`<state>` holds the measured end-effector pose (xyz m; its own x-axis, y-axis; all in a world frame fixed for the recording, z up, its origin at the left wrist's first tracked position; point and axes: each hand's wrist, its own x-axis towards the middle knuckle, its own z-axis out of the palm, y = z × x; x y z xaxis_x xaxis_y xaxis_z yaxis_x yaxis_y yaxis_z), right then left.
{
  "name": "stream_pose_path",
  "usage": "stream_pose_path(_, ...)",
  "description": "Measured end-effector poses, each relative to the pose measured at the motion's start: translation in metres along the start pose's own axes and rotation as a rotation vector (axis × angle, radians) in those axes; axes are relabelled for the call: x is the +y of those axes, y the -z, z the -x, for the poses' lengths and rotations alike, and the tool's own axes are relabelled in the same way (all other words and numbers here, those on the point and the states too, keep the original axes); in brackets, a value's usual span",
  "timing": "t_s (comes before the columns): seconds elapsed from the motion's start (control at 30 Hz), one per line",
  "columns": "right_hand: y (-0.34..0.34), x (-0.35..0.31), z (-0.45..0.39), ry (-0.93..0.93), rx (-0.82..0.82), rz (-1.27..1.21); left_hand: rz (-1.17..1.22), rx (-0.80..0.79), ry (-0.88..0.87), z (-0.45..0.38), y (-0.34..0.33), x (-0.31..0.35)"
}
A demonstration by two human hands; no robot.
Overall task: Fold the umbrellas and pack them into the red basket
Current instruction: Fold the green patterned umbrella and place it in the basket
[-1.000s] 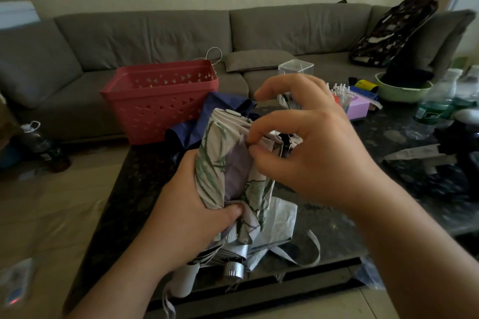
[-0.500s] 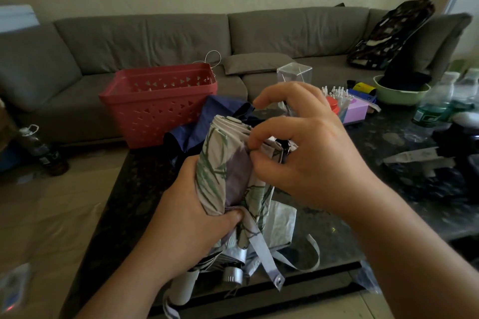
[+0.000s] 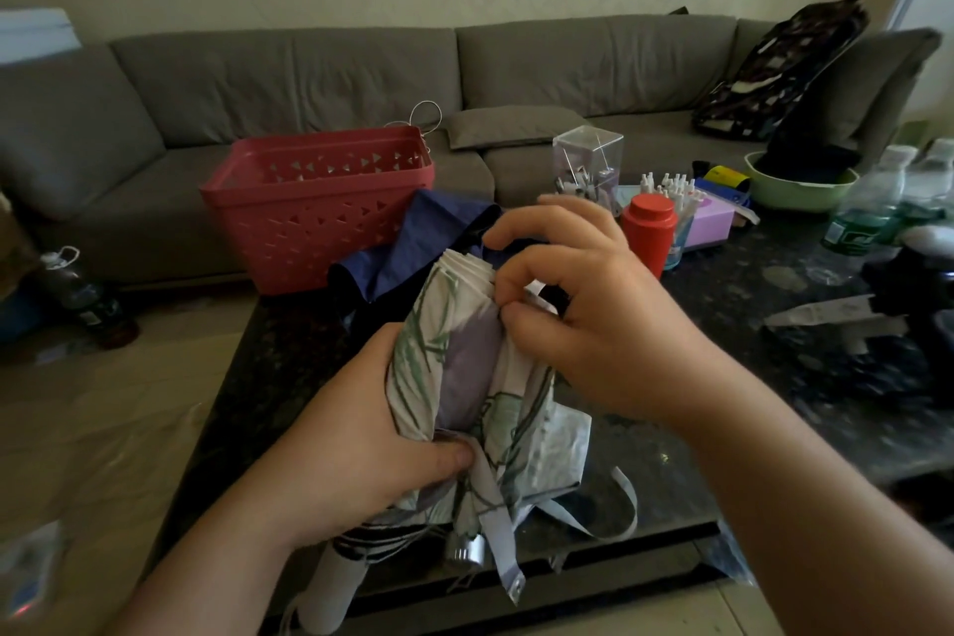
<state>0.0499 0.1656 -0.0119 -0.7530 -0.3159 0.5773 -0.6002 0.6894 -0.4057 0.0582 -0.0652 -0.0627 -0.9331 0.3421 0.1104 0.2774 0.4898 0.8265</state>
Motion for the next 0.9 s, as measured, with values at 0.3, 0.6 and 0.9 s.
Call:
stream_pose_path(0.3, 0.005, 0.000, 0.003, -0.202, -0.072, -0.458, 0.097, -0.001, -0.003, -0.001, -0.002, -0.007)
stream_pose_path(0.6, -0.007, 0.000, 0.004, -0.301, -0.196, -0.272, -0.127, 0.066, -0.053, 0.004, -0.009, 0.008)
stream_pose_path(0.9, 0.003, -0.013, 0.000, -0.380, -0.112, -0.293, 0.336, -0.242, -0.056, 0.006, -0.007, 0.004)
